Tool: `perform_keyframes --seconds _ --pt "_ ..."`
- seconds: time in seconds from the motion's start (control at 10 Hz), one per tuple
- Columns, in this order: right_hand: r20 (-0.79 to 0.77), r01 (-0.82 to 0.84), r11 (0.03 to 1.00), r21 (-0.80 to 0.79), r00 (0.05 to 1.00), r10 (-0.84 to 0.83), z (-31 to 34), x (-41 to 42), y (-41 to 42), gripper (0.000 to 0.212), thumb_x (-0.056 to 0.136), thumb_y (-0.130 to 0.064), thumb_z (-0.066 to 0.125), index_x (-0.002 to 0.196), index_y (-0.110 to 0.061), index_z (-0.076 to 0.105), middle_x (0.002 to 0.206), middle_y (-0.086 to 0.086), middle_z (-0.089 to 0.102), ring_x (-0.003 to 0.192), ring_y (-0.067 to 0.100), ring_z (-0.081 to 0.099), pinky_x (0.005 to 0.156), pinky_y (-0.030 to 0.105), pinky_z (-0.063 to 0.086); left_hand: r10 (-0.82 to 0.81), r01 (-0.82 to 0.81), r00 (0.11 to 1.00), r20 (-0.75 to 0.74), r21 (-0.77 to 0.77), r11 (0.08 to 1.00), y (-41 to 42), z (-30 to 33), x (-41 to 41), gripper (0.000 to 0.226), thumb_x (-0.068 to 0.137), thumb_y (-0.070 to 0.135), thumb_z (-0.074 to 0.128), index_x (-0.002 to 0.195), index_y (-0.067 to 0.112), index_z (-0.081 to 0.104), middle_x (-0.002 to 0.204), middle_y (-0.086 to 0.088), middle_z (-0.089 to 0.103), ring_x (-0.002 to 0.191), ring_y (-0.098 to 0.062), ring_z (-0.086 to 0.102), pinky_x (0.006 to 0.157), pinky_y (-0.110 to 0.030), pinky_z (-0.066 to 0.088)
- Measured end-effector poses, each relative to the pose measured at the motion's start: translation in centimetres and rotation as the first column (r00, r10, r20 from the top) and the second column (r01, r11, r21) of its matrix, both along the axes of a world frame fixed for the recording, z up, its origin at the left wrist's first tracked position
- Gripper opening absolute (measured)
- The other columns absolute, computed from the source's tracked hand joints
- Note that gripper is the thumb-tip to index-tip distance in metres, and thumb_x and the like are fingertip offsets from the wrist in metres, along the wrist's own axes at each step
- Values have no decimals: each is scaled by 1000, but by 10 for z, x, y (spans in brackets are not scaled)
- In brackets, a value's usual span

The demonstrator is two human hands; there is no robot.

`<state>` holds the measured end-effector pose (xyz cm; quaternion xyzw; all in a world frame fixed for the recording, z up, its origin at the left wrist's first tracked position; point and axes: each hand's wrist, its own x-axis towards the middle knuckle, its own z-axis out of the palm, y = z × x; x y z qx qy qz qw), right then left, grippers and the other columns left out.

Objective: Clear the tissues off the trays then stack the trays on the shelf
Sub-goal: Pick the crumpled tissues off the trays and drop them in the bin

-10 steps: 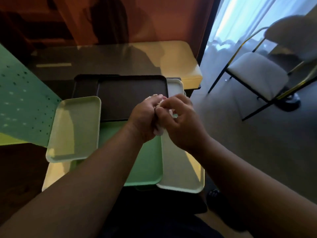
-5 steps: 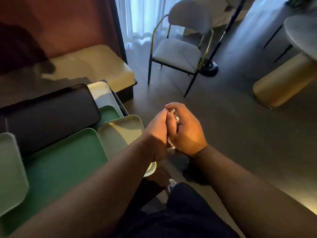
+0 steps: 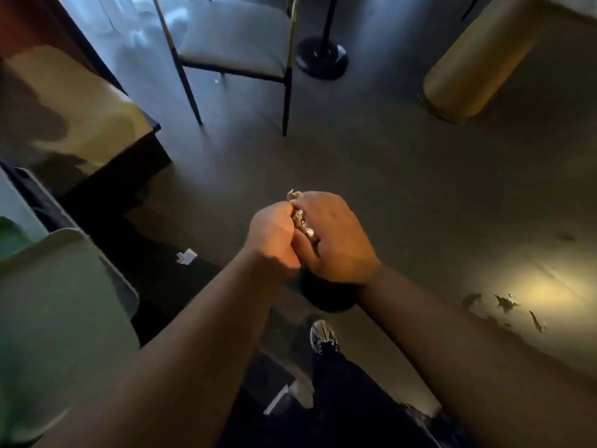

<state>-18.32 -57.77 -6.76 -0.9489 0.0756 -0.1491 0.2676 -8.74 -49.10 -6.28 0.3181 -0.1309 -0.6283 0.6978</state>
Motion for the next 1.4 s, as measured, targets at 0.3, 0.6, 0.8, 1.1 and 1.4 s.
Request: perform_keyframes --seconds 0.3,0.6,0.8,1.1,1.4 --pt "-544 240 966 94 825 -152 -162 -95 -109 23 94 -51 47 79 -34 41 82 -8 53 71 14 54 58 30 37 21 4 999 -31 645 764 -96 -167 -106 29 103 15 41 101 0 66 88 -16 69 87 -31 67 82 -46 60" --pt "-771 743 659 113 484 -414 -336 -145 -108 17 98 -34 48 90 -18 48 79 0 59 71 23 57 56 34 38 -229 193 972 -58 755 627 -98 -320 -153 37 101 1 37 117 13 68 118 -28 68 114 -43 64 103 -52 49" --pt "-815 809 565 162 432 -385 -407 -146 -92 12 97 -36 47 99 -25 49 82 -3 61 71 14 58 54 30 39 -66 115 993 -94 801 587 -87 -391 -163 38 100 -3 37 125 2 66 114 -28 72 102 -37 69 91 -49 59" --pt "-826 814 567 124 401 -395 -499 -112 -112 28 99 -37 47 116 -16 51 107 9 62 87 28 60 67 36 44 -150 -21 981 120 844 536 -101 -471 -138 56 98 -4 51 151 11 42 137 -8 55 106 -18 61 87 -35 55" --pt "-856 760 626 172 430 -288 -518 -104 -138 85 86 -61 62 158 -30 31 165 2 29 148 31 33 118 43 34 -159 -186 942 294 856 483 -100 -493 -103 48 95 -1 51 141 11 51 126 -9 61 110 -23 59 104 -46 48"
